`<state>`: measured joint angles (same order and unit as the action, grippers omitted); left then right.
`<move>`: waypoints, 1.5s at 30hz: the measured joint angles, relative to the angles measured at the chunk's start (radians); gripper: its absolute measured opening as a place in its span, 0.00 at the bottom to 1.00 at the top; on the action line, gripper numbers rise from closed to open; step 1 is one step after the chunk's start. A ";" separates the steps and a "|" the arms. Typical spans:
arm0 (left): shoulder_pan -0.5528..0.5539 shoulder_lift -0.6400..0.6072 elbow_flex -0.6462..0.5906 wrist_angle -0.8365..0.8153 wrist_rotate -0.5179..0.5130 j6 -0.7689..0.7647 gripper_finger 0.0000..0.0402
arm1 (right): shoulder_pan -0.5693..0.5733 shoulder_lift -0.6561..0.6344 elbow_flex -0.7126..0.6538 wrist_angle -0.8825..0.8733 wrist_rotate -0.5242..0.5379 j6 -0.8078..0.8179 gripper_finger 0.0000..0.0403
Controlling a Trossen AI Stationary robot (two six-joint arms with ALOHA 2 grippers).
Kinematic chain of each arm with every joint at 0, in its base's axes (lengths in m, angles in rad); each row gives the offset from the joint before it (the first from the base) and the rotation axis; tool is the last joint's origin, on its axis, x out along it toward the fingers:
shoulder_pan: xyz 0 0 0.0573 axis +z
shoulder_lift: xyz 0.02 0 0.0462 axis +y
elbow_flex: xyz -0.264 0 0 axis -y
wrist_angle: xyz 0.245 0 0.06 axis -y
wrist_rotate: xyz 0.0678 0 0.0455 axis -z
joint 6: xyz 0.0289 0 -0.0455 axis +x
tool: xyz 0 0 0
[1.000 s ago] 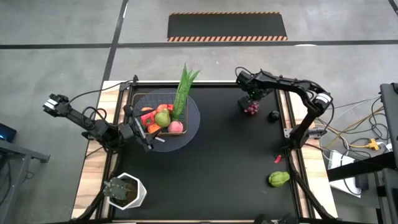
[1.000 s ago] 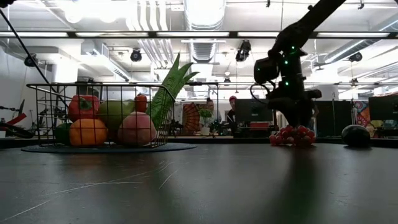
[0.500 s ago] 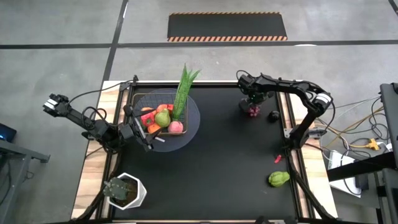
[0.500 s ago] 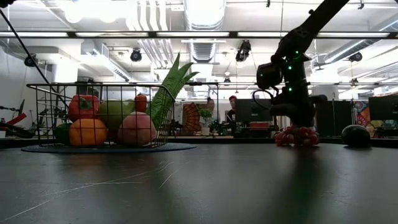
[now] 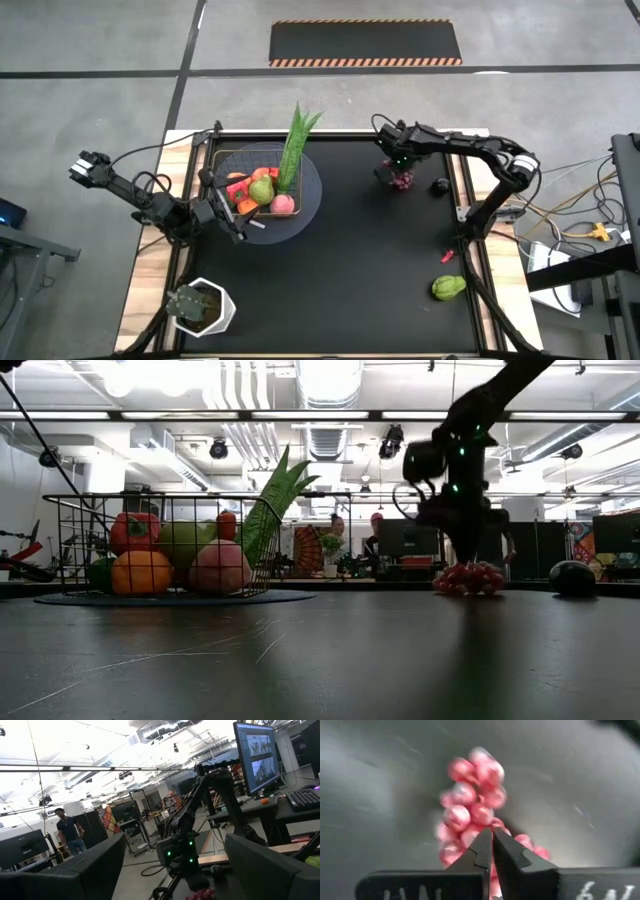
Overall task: Build produce basket
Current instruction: Put the red grapes into the wire basket
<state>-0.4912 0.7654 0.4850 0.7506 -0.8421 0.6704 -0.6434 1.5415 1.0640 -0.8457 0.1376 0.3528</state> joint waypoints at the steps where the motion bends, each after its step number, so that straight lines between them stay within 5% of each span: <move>1: 0.000 0.000 0.000 0.000 0.000 0.000 0.80 | 0.010 -0.016 -0.002 0.022 -0.010 0.006 0.02; 14: 0.000 0.000 0.000 0.000 0.000 0.000 0.80 | 0.056 -0.159 -0.046 0.048 -0.039 -0.020 0.06; 26: 0.000 0.000 0.000 0.000 0.000 0.000 0.80 | 0.063 -0.063 -0.089 0.112 -0.006 -0.159 0.49; 34: 0.000 0.000 0.000 0.000 0.000 0.000 0.80 | 0.063 0.044 -0.089 0.130 0.021 -0.182 0.67; 39: 0.000 0.000 0.000 0.000 0.000 0.000 0.80 | 0.063 0.094 -0.086 0.133 0.050 -0.211 0.68; 45: 0.000 0.000 0.000 0.000 0.000 0.000 0.80 | 0.063 0.075 -0.090 0.146 0.048 -0.191 0.56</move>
<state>-0.4911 0.7654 0.4847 0.7509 -0.8421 0.6701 -0.5804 1.6163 0.9745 -0.7000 0.1860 0.1613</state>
